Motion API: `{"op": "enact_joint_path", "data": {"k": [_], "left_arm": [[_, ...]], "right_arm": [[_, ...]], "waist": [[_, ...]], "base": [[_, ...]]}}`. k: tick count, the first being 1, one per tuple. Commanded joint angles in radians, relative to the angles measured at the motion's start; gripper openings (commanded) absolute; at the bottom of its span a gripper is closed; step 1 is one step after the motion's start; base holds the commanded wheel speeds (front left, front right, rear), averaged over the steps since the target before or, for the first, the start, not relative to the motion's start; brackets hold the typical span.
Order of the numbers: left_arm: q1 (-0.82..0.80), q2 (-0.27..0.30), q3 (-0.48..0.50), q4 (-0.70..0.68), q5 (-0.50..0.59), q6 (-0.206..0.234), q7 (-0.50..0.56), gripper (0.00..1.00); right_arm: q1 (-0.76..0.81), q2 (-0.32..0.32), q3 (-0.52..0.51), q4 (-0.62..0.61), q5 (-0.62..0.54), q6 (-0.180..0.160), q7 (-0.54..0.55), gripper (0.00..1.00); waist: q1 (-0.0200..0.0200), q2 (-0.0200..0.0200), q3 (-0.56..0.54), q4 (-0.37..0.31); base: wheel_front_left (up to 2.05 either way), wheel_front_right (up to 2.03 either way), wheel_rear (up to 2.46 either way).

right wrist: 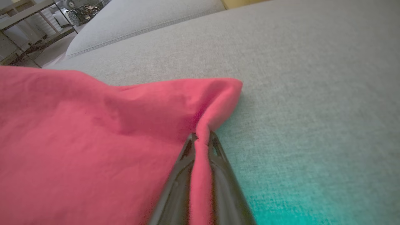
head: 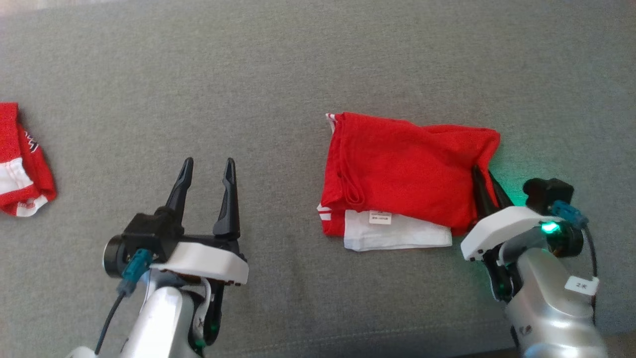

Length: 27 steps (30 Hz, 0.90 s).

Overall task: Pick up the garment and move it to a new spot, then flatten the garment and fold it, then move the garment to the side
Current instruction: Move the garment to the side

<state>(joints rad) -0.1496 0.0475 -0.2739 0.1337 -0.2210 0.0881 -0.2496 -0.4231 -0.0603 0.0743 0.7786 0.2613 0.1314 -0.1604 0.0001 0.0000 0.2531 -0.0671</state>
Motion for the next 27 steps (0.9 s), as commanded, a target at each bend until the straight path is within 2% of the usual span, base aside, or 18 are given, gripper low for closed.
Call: {"op": "enact_joint_path", "data": {"k": [1, 5, 8, 15, 18, 24, 26, 27], "left_arm": [[-0.034, 0.003, 0.036, -0.029, 0.006, 0.003, -0.012, 1.0], [-0.034, 0.003, 0.041, -0.035, 0.005, 0.006, -0.012, 1.0], [-0.033, 0.003, 0.052, -0.043, 0.009, 0.007, -0.012, 1.0], [-0.075, 0.003, 0.061, -0.055, 0.028, -0.01, -0.012, 1.0], [-0.098, 0.003, 0.067, -0.059, 0.039, -0.02, -0.012, 1.0], [-0.134, 0.003, 0.083, -0.064, 0.053, -0.034, -0.012, 1.0], [-0.137, 0.003, 0.086, -0.064, 0.052, -0.035, -0.012, 1.0], [-0.142, 0.003, 0.092, -0.064, 0.052, -0.036, -0.012, 1.0]], "right_arm": [[-0.024, -0.011, 0.035, -0.019, -0.03, -0.001, -0.026, 0.0], [-0.067, -0.084, 0.068, -0.063, -0.127, -0.001, -0.069, 0.0], [-0.108, -0.164, 0.092, -0.117, -0.177, -0.001, -0.08, 0.0], [-0.197, -0.425, 0.104, -0.177, -0.198, -0.001, -0.023, 0.0], [-0.236, -0.509, 0.086, -0.181, -0.176, -0.001, 0.011, 0.0], [-0.297, -0.591, -0.007, -0.148, -0.149, -0.001, 0.088, 0.0], [-0.304, -0.593, -0.028, -0.145, -0.149, -0.001, 0.096, 0.0], [-0.31, -0.575, -0.053, -0.15, -0.127, -0.001, 0.111, 0.0]], "waist": [[-0.0001, 0.0, -0.005, -0.008], [-0.0001, 0.0, -0.007, -0.035], [-0.0001, 0.0, 0.006, -0.064], [-0.0001, 0.0, 0.089, -0.084], [-0.0001, 0.0, 0.135, -0.083], [-0.0001, 0.0, 0.196, -0.072], [-0.0001, 0.0, 0.202, -0.07], [-0.0001, 0.0, 0.21, -0.068]], "base": [[0.0, 0.0, 0.0], [0.0, 0.0, 0.0], [0.0, 0.0, 0.0], [0.0, 0.0, 0.0], [0.0, 0.0, 0.0], [0.0, 0.0, 0.0], [0.0, 0.0, 0.0], [0.0, 0.0, 0.0]]}}
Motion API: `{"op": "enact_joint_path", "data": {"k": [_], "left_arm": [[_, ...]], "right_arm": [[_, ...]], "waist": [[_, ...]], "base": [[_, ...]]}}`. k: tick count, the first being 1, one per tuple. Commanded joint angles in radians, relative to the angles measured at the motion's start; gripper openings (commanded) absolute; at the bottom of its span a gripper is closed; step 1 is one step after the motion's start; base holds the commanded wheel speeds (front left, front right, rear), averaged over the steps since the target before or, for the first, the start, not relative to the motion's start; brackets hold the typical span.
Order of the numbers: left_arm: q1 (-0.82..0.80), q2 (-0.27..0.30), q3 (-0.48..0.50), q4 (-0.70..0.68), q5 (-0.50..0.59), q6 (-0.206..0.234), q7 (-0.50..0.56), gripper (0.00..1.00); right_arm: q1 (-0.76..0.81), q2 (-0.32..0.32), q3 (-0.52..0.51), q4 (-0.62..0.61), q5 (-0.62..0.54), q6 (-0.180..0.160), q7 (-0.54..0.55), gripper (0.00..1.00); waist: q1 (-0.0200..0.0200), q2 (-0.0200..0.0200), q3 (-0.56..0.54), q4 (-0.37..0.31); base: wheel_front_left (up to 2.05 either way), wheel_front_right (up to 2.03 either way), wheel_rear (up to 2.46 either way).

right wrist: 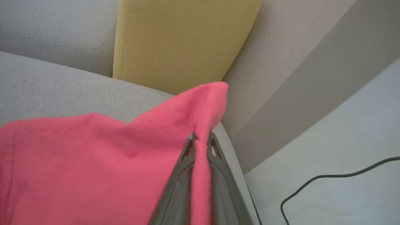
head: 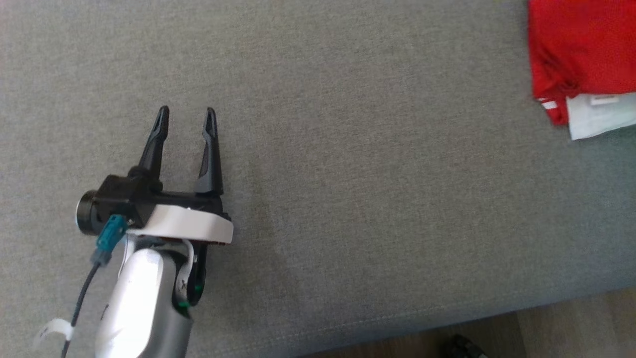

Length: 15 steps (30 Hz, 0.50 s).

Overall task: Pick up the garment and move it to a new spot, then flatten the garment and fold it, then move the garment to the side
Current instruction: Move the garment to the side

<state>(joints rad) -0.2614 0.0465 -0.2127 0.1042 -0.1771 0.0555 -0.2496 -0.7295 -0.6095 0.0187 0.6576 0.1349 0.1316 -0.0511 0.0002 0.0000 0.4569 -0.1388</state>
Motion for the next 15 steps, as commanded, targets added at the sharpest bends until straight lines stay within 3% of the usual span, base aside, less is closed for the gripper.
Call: {"op": "enact_joint_path", "data": {"k": [1, 6, 7, 8, 9, 15], "left_arm": [[-0.03, 0.004, 0.031, -0.034, 0.009, -0.003, -0.012, 1.0], [-0.035, 0.004, 0.035, -0.032, 0.008, -0.005, -0.012, 1.0], [-0.035, 0.004, 0.035, -0.031, 0.008, -0.005, -0.012, 1.0], [-0.034, 0.004, 0.036, -0.029, 0.008, -0.005, -0.012, 1.0], [-0.033, 0.004, 0.037, -0.027, 0.008, -0.006, -0.012, 1.0], [-0.018, 0.004, 0.04, -0.01, 0.003, -0.004, -0.012, 1.0]], "right_arm": [[-0.003, -0.025, 0.003, -0.029, 0.0, -0.001, 0.001, 0.0], [0.005, -0.006, -0.027, -0.054, -0.005, -0.001, 0.021, 0.0], [0.007, -0.001, -0.032, -0.065, -0.002, -0.001, 0.017, 0.18], [0.009, 0.007, -0.038, -0.076, 0.006, -0.001, 0.012, 0.43], [0.012, 0.016, -0.044, -0.083, 0.018, -0.001, 0.014, 1.0], [0.034, 0.025, -0.044, -0.15, 0.026, -0.001, 0.03, 1.0]], "waist": [[-0.0002, 0.0, 0.006, 0.003], [-0.0002, 0.0, 0.011, 0.007], [-0.0002, 0.0, 0.01, 0.007], [-0.0002, 0.0, 0.008, 0.007], [-0.0002, 0.0, 0.004, 0.007], [-0.0002, 0.0, -0.036, 0.006]], "base": [[0.0, 0.0, 0.0], [0.0, 0.0, 0.0], [0.0, 0.0, 0.0], [0.0, 0.0, 0.0], [0.0, 0.0, 0.0], [0.0, 0.0, 0.0]]}}
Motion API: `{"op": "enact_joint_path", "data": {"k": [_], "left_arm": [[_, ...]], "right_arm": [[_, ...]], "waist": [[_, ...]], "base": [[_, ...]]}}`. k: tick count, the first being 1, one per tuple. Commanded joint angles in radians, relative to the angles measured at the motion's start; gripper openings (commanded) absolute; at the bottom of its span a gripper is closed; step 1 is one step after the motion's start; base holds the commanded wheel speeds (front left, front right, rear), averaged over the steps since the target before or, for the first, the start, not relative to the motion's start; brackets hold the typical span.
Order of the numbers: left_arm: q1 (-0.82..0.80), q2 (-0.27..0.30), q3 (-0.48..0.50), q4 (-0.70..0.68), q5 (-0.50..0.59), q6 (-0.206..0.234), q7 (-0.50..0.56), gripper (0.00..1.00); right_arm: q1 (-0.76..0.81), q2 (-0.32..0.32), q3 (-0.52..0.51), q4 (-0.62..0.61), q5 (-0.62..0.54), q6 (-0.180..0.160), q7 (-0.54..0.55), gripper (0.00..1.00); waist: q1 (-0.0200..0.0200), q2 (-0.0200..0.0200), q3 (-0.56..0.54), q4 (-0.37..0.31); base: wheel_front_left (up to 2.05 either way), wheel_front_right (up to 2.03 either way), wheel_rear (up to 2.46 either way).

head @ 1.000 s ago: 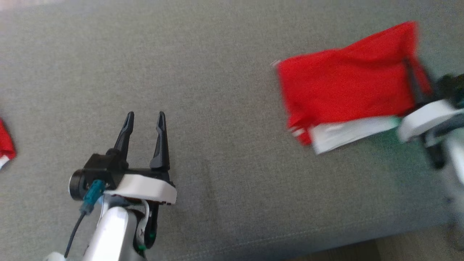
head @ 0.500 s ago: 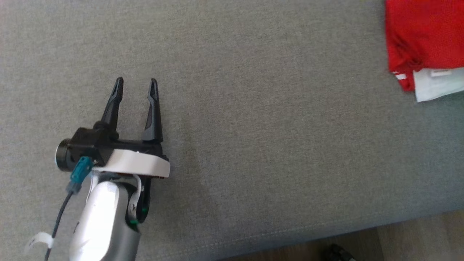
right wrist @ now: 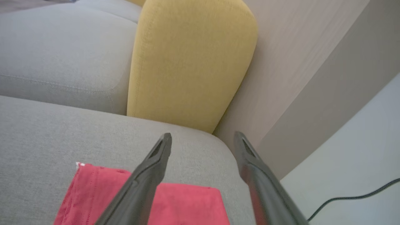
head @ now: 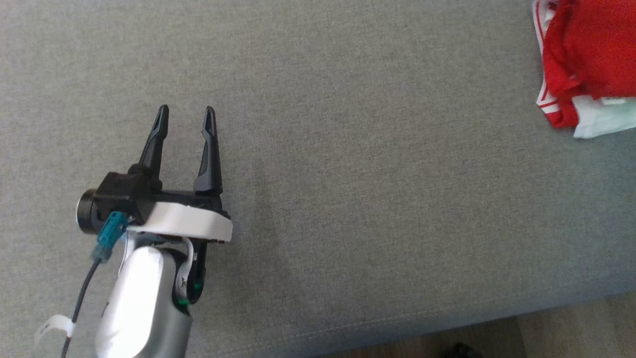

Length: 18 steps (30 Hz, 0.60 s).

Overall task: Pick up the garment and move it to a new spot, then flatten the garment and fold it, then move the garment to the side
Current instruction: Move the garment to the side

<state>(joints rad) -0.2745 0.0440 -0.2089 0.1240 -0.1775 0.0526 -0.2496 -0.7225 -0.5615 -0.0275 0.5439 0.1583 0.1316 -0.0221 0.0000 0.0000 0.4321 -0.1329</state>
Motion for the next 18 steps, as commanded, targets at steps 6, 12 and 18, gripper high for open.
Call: {"op": "enact_joint_path", "data": {"k": [6, 12, 18], "left_arm": [[0.013, 0.006, 0.025, -0.024, -0.018, 0.008, -0.012, 1.0], [0.057, 0.006, 0.031, -0.034, -0.044, 0.031, -0.012, 1.0], [0.11, 0.006, 0.041, -0.038, -0.05, 0.041, -0.012, 1.0]], "right_arm": [[0.043, 0.013, 0.045, -0.129, -0.008, -0.001, 0.018, 1.0], [0.09, 0.135, 0.099, -0.226, 0.006, -0.001, -0.017, 1.0], [0.209, 0.293, 0.132, -0.268, 0.034, -0.001, -0.103, 1.0]], "waist": [[0.0, 0.0, -0.083, 0.007], [0.0, 0.0, -0.189, 0.017], [0.0, 0.0, -0.292, 0.032]], "base": [[0.0, 0.0, 0.0], [0.0, 0.0, 0.0], [0.0, 0.0, 0.0]]}}
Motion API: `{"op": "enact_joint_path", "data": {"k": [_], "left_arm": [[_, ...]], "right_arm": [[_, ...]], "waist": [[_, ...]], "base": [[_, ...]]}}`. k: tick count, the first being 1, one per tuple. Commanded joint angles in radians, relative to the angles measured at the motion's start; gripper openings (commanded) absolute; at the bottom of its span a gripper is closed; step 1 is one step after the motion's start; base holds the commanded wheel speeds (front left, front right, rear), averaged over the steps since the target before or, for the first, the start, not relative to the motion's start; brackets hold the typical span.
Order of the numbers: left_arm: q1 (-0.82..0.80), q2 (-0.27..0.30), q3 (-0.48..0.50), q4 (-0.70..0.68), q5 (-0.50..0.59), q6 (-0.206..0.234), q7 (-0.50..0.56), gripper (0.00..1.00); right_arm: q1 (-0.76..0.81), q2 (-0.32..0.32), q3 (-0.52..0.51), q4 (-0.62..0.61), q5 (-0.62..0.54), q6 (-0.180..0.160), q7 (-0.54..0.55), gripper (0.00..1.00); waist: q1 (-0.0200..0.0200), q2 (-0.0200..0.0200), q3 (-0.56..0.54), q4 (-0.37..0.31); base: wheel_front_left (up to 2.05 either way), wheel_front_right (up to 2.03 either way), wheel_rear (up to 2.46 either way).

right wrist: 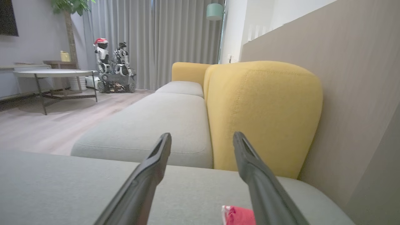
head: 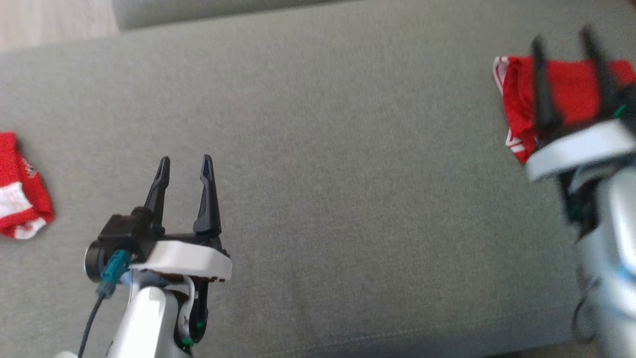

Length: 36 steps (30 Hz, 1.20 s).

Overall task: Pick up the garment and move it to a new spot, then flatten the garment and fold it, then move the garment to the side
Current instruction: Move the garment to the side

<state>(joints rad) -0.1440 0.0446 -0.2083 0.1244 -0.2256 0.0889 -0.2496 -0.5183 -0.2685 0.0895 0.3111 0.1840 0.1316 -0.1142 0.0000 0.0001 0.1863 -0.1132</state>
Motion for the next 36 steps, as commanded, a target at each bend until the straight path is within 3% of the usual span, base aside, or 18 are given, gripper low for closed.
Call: {"op": "enact_joint_path", "data": {"k": [1, 7, 12, 15, 21, 36], "left_arm": [[-0.013, 0.006, 0.043, -0.04, -0.004, 0.007, -0.012, 1.0], [0.041, 0.006, 0.039, -0.033, -0.02, 0.013, -0.012, 1.0], [0.096, 0.006, 0.024, -0.015, -0.063, 0.035, -0.012, 1.0], [0.11, 0.006, 0.024, -0.004, -0.076, 0.044, -0.012, 1.0], [0.128, 0.006, 0.008, -0.004, -0.005, 0.044, -0.012, 1.0], [0.127, 0.006, 0.02, -0.012, -0.034, 0.048, -0.012, 1.0]], "right_arm": [[0.03, 0.022, 0.02, -0.037, 0.01, -0.001, -0.024, 1.0], [0.171, 0.135, 0.027, -0.037, 0.006, -0.001, -0.095, 1.0], [0.274, 0.185, 0.026, -0.038, -0.024, -0.001, -0.13, 1.0], [0.309, 0.197, 0.023, -0.043, -0.043, -0.001, -0.138, 1.0], [0.397, 0.217, -0.01, -0.069, -0.06, -0.001, -0.147, 1.0], [0.427, 0.218, -0.005, -0.107, -0.026, -0.001, -0.147, 1.0]], "waist": [[0.0, -0.0001, -0.061, 0.016], [0.0, -0.0001, -0.126, 0.026], [0.0, -0.0001, -0.155, 0.028], [0.0, -0.0001, -0.161, 0.029], [0.0, -0.0001, -0.168, 0.028], [0.0, -0.0001, -0.168, 0.027]], "base": [[0.0, 0.0, 0.0], [0.0, 0.0, 0.0], [0.0, 0.0, 0.0], [0.0, 0.0, 0.0], [0.0, 0.0, 0.0], [0.0, 0.0, 0.0]]}}
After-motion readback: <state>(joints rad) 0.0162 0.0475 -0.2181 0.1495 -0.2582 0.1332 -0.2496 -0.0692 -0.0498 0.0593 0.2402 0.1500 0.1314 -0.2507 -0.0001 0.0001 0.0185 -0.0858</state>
